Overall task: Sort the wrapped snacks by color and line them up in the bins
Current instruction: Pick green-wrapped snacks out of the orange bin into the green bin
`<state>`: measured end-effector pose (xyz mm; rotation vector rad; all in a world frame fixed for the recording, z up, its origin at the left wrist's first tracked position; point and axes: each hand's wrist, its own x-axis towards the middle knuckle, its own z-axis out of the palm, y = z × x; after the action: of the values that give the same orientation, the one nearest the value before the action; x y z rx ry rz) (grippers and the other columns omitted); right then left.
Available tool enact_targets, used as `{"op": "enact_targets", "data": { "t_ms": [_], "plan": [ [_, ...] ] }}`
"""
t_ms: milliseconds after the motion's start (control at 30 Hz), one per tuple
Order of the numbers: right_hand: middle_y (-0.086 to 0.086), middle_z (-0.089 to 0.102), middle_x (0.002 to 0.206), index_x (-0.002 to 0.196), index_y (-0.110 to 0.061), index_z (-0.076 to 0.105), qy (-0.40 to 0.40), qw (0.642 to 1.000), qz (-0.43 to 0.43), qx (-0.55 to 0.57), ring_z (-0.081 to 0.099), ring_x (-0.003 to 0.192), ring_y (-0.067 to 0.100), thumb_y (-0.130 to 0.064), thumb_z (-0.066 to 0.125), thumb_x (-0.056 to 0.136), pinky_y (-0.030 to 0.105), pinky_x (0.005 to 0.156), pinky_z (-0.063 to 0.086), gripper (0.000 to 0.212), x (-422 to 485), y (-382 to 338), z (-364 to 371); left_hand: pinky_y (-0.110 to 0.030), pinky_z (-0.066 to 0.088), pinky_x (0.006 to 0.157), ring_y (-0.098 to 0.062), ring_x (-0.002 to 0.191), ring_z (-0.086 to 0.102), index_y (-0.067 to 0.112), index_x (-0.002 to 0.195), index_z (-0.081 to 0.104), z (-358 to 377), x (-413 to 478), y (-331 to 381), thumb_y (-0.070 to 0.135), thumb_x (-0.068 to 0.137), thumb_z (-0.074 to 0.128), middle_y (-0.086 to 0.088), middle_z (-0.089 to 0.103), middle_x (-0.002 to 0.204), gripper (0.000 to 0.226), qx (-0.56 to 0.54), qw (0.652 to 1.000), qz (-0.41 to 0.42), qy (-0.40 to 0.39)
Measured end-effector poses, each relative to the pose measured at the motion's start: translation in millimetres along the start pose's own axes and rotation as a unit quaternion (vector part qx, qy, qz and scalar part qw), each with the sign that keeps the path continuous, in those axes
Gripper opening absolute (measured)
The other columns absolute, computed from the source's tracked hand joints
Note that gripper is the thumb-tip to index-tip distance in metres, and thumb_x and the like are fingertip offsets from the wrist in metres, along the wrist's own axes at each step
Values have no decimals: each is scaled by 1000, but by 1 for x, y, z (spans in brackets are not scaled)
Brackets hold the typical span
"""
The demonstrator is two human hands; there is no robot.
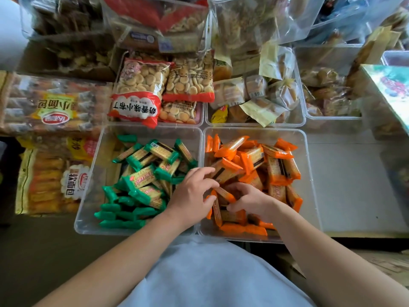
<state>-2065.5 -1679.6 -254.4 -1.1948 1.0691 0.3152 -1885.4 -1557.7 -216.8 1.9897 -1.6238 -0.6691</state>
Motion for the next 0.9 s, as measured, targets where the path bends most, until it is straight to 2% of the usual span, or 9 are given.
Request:
{"op": "enact_targets", "data": {
  "t_ms": [67,167,267,433,600,700,800,867,900],
  "plan": [
    [4,65,127,132,-25,60,13,1000,-19,21,63,118,23,-6,83,73,41,97,57,66,-1,1,4,-36,43,110,-21,138,48,17,106,78,0,0,-2,11,83,82,-2,60,144,24,-5,1000,0,4],
    [6,67,126,125,-30,64,15,999,-16,49,64,119,26,-6,83,65,51,104,55,68,-3,5,6,-34,41,111,-21,137,49,18,105,78,0,-2,-2,10,83,81,-1,60,143,23,-8,1000,-2,8],
    [5,67,128,128,-28,61,-7,999,-18,48,63,121,25,-5,83,70,51,107,53,66,-6,6,7,-31,37,110,-20,137,49,17,105,78,0,-4,-1,10,83,81,-1,60,144,23,-9,1000,0,8],
    [4,67,128,130,-30,63,-4,998,-28,54,62,122,25,-11,83,72,51,110,51,64,-10,-1,14,-32,38,112,-20,139,48,19,106,78,-2,-8,-1,11,85,80,-1,58,146,23,-18,1000,5,6],
    [1,74,116,122,-29,69,18,996,-77,39,71,111,19,-12,83,83,43,100,59,45,-21,-5,19,-38,44,114,-17,141,46,19,110,77,-4,-14,-1,16,85,81,1,55,150,26,-20,1000,0,-2],
    [-4,77,103,109,-31,72,102,990,-92,-2,73,96,15,-21,86,84,32,83,63,31,-37,-5,18,-42,43,117,-17,146,41,19,116,77,-2,-16,-3,19,87,80,2,55,151,29,5,1000,2,-13],
    [-4,76,100,101,-33,72,167,978,-114,-46,72,89,15,-20,85,83,32,72,62,26,-48,-3,13,-44,40,118,-18,149,38,20,117,77,2,-16,-3,18,88,78,1,58,149,29,16,1000,1,-14],
    [0,76,100,106,-29,71,187,975,-124,15,72,80,16,-11,81,87,31,64,60,28,-60,-4,7,-44,40,118,-18,149,39,19,116,77,4,-16,-3,18,88,78,0,60,146,28,10,1000,-3,-15],
    [1,77,101,109,-27,70,194,971,-131,54,73,80,18,-7,78,90,34,66,62,28,-65,-4,4,-45,40,118,-19,148,39,19,116,77,5,-16,-3,18,88,78,-1,61,145,27,10,1000,-4,-15]
  ]
}}
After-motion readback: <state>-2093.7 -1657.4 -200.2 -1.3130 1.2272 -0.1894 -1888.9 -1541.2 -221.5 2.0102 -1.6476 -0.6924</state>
